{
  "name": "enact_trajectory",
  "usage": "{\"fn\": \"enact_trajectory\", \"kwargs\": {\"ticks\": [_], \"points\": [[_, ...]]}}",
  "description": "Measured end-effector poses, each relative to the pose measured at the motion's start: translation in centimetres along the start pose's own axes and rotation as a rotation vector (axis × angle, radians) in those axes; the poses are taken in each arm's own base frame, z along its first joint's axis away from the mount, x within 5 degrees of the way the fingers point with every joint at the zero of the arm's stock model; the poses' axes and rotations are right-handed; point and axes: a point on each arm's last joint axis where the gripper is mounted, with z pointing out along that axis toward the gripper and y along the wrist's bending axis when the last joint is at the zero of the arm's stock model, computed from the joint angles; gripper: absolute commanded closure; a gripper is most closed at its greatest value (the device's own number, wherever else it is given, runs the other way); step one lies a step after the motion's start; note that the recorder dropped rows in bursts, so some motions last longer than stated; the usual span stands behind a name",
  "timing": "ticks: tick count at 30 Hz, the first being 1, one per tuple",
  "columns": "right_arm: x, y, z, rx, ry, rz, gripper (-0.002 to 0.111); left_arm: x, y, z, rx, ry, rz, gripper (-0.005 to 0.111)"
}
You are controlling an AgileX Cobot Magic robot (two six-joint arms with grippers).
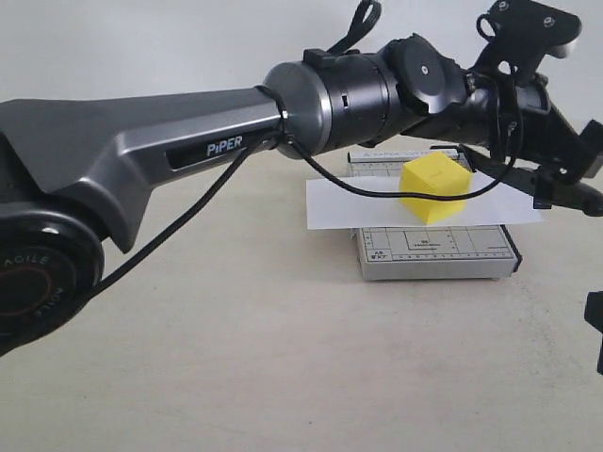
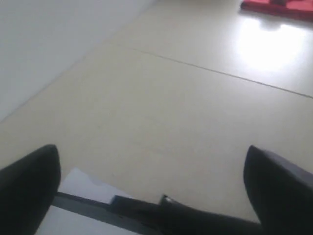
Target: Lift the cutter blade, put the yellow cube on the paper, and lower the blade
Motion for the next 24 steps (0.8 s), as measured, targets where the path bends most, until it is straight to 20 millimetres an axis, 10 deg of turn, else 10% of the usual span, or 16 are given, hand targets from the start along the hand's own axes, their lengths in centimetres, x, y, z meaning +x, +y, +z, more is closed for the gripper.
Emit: {"fn": "enact_trajectory", "kwargs": {"ticks": [11,18,24], "points": [[0.0,0.0,0.0,0.000,0.000,0.000,0.108,-3.4,0.2,-2.4,-0.070,-0.103,0.048,0.086],[0.0,0.0,0.0,0.000,0.000,0.000,0.108,-1.7,0.3,-5.6,-0.239,-0.106,0.020,0.102],[0.0,0.0,0.0,0.000,0.000,0.000,0.108,0.3,-3.7,-11.4,-0.292,-0.082,0.078,0.102]]}}
